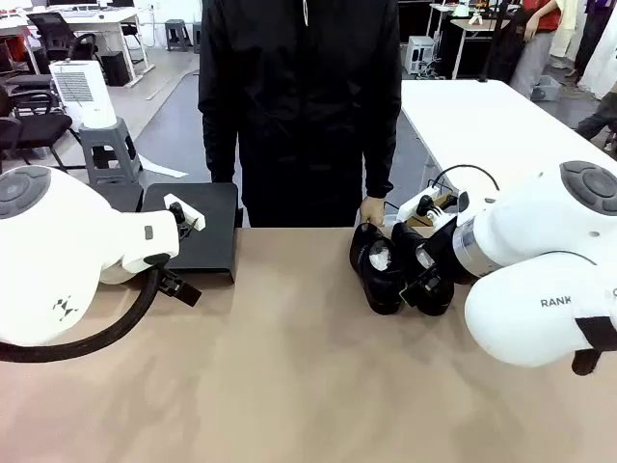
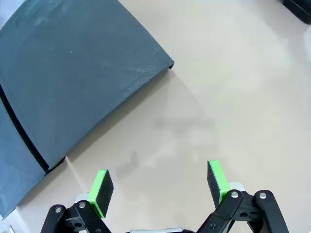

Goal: Organize the shoes by placing them on the stand.
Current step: Pick up one Shoe and place it in the middle of the table.

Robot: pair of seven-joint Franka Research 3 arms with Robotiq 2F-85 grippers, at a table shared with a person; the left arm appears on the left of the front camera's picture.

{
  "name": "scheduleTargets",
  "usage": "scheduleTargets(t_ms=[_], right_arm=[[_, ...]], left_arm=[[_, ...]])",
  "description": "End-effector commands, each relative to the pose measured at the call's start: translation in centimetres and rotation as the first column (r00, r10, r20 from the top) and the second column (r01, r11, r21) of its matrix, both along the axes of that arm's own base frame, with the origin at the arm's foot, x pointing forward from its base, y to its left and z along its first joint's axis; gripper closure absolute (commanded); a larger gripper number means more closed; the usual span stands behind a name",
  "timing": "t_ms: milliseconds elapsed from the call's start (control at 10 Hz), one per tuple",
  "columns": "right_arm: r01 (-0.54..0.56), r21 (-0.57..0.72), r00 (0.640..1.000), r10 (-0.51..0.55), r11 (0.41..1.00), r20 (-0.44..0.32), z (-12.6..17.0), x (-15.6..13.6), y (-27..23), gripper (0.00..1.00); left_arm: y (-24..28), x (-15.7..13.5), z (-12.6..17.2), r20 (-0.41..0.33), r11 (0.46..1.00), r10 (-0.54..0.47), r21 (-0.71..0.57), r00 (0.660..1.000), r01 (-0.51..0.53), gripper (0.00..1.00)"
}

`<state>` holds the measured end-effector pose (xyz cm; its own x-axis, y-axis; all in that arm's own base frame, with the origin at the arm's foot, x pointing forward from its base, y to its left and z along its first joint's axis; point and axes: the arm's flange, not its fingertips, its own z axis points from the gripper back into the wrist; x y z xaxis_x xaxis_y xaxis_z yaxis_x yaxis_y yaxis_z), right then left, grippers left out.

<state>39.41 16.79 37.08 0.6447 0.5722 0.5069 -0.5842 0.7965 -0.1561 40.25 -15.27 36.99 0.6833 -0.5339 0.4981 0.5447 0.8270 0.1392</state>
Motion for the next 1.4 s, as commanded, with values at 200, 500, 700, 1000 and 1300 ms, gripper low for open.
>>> scheduleTargets(t_ms=[200,500,700,1000,1300], right_arm=[[0.0,0.0,1.0,0.0,1.0,0.0,0.0,0.0,0.0,0.0],[0.0,0.0,1.0,0.0,1.0,0.0,0.0,0.0,0.0,0.0],[0.0,0.0,1.0,0.0,1.0,0.0,0.0,0.0,0.0,0.0],[0.0,0.0,1.0,0.0,1.0,0.0,0.0,0.0,0.0,0.0],[0.0,0.0,1.0,0.0,1.0,0.0,0.0,0.0,0.0,0.0]], left_arm=[[0.0,0.0,0.01,0.0,1.0,0.0,0.0,1.0,0.0,0.0],[0.0,0.0,0.01,0.0,1.0,0.0,0.0,1.0,0.0,0.0],[0.0,0.0,0.01,0.0,1.0,0.0,0.0,1.0,0.0,0.0],[0.0,0.0,0.01,0.0,1.0,0.0,0.0,1.0,0.0,0.0],[0.0,0.0,0.01,0.0,1.0,0.0,0.0,1.0,0.0,0.0]])
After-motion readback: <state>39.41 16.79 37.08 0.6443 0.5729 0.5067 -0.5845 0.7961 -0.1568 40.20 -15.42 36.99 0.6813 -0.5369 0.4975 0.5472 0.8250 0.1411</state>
